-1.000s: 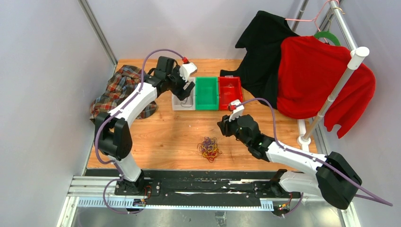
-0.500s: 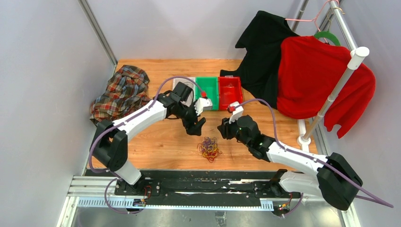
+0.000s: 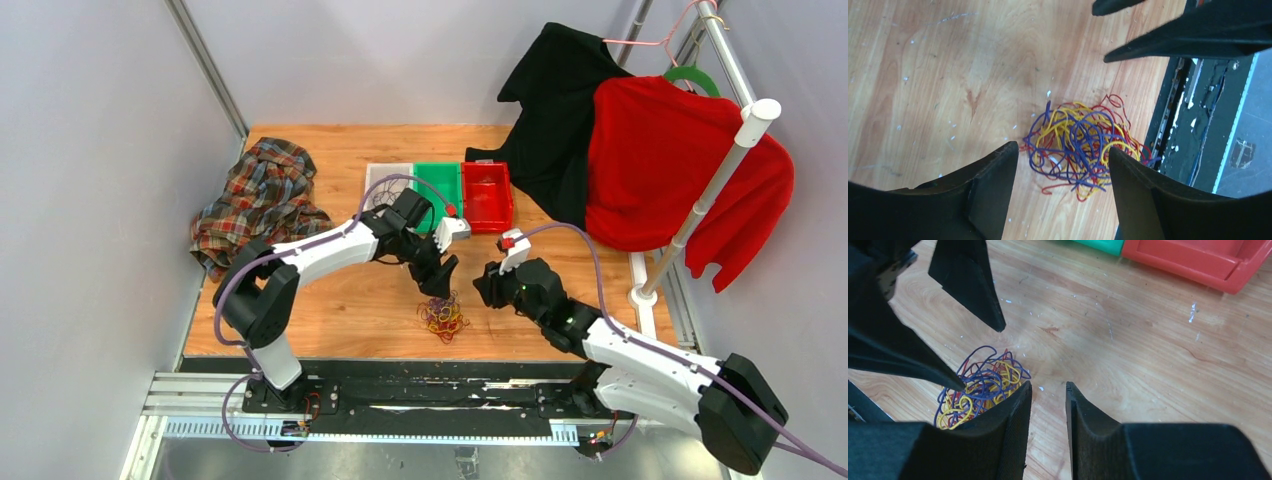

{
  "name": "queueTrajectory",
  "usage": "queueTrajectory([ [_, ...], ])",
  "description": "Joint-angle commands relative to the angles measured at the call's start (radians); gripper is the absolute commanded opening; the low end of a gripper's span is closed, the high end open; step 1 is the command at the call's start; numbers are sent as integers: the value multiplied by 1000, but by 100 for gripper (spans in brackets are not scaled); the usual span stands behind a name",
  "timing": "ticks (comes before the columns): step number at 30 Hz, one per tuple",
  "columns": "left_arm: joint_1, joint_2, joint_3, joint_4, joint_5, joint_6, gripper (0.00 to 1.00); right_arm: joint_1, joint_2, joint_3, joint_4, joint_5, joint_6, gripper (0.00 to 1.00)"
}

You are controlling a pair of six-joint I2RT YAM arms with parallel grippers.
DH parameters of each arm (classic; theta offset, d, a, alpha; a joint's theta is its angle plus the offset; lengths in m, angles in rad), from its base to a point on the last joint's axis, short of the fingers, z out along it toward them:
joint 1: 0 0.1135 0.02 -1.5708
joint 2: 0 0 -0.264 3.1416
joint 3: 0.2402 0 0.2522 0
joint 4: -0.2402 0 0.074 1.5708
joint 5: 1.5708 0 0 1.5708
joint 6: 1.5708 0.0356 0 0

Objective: Untangle the cables

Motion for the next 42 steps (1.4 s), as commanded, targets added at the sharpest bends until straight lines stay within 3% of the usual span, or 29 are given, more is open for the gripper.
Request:
queueTrajectory([
  [1,-30,62,22,103,3,-61,69,-13,-55,-35,-50,21,22,31],
  [9,-43,110,13,82,-27,-9,56,-13,-115,-65,-57,23,37,31],
  [14,-43,95,32,54,-20,1,25,-13,-112,-64,-69,-22,45,29],
  [18,-43,33,61,7,-40,14,7,-12,-100,-30,-118,-120,42,29],
  [24,-42,-83,106,-132,-41,22,4,16,-101,35,-172,-113,57,37],
  [32,-42,-197,123,-251,-65,33,1,110,-44,35,74,-25,122,46],
  [42,-41,-284,189,-301,-110,-76,1,243,119,129,319,53,23,48],
])
